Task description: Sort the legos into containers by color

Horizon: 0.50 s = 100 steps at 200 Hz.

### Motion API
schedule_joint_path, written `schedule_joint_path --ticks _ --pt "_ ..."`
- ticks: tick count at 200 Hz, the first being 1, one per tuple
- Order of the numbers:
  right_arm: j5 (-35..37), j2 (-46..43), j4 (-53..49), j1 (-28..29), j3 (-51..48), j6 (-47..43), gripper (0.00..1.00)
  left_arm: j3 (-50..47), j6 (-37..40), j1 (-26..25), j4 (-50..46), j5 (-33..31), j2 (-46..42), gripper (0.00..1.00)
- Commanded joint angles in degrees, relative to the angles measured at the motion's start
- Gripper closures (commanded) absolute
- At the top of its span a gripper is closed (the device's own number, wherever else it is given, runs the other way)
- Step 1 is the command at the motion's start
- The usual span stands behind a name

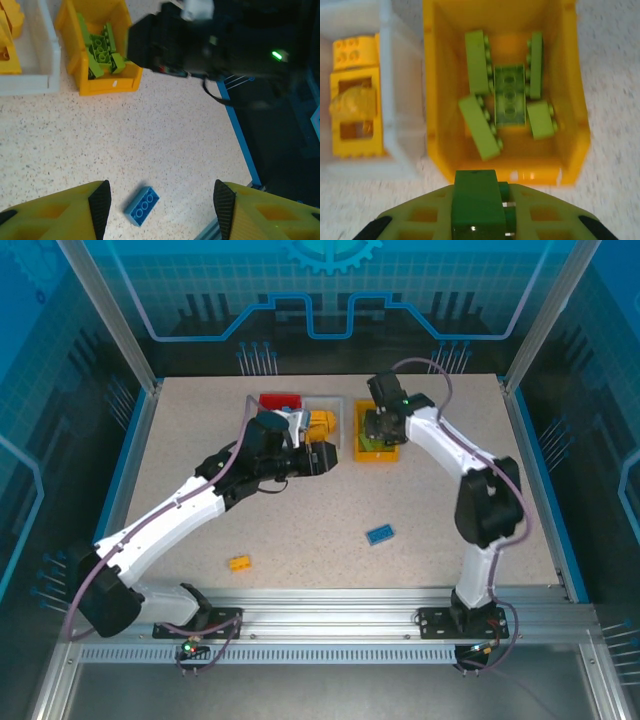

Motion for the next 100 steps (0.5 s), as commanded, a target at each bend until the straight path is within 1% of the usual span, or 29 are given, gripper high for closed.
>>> schedule_joint_path --ticks 1,31,49,55,80,88,100 --pt "0.88 7.59 -5.51 -1.77 9.49 -3.24 0.81 2.92 3.53 0.37 1.24 3.03 3.07 0.4" --pt "0.77 16.91 -8.17 -3.39 18.62 -3.3 0.8 4.04 3.31 0.37 4.35 4.54 5.81 0.4" --pt "0.73 19.69 -8.09 -3.51 22.55 -5.21 0.8 3.93 3.12 0.3 5.34 5.06 6.53 0.4" --pt "1.43 21.8 -8.37 -3.5 23.92 -5.82 0.8 3.72 2.95 0.32 5.68 5.22 6.61 0.4" --pt "2.23 24.54 -9.42 -4.01 28.62 -6.51 0.79 2.32 2.08 0.18 7.03 5.59 6.64 0.4" --pt "1.91 25.35 -9.91 -4.19 30.12 -6.51 0.76 1.83 1.81 0.11 7.29 5.67 6.67 0.4" --pt "1.83 26.71 -11.62 -4.29 32.46 -6.37 0.67 1.15 1.72 -0.09 7.47 5.79 6.63 0.4"
